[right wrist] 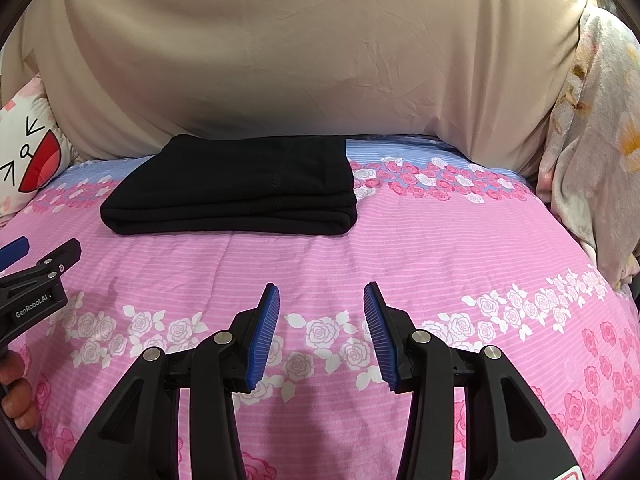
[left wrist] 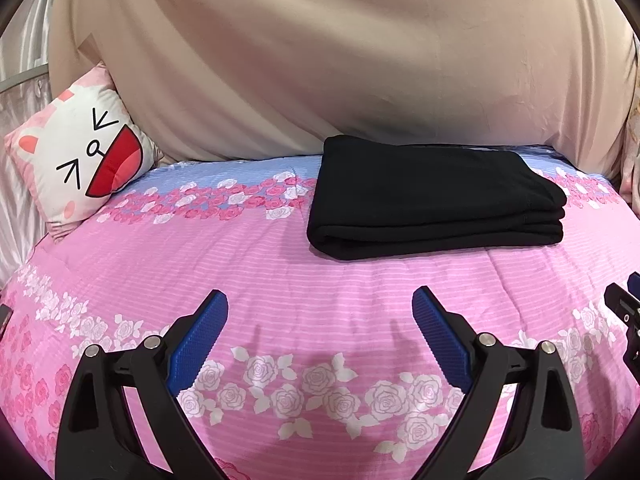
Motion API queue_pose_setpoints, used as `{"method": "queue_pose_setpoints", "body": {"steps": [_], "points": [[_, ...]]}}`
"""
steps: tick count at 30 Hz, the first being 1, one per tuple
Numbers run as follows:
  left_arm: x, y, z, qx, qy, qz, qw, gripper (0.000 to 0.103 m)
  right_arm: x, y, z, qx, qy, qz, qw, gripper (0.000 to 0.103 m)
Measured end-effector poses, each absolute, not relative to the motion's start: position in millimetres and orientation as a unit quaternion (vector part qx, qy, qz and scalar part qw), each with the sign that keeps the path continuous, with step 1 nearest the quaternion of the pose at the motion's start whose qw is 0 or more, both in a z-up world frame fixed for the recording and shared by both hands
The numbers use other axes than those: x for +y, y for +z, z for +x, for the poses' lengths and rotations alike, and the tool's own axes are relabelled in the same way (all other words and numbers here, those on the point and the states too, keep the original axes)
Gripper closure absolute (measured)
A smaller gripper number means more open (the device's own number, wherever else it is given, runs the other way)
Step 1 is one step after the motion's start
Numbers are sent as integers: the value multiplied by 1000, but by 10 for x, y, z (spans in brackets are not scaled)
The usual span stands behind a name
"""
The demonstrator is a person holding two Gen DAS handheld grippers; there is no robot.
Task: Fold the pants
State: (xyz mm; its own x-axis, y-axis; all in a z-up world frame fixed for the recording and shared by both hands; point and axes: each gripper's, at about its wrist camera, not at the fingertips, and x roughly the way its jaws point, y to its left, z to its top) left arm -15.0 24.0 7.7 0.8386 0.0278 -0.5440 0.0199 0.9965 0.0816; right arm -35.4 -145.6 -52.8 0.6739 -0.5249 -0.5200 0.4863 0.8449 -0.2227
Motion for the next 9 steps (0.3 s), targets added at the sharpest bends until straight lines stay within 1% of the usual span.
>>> {"method": "queue_pose_setpoints", "body": {"steps": [5, 8, 9], "points": [[228, 55, -104, 297, -11, 45, 954, 12, -1457, -527, -341, 293, -275, -36, 915, 60], [224, 48, -95, 298, -8, 45, 953, 12, -1454, -528, -340, 293, -275, -36, 915, 55], [221, 46, -94, 299, -9, 45, 953, 12, -1451, -527, -342, 292, -275, -37, 915, 55]]}}
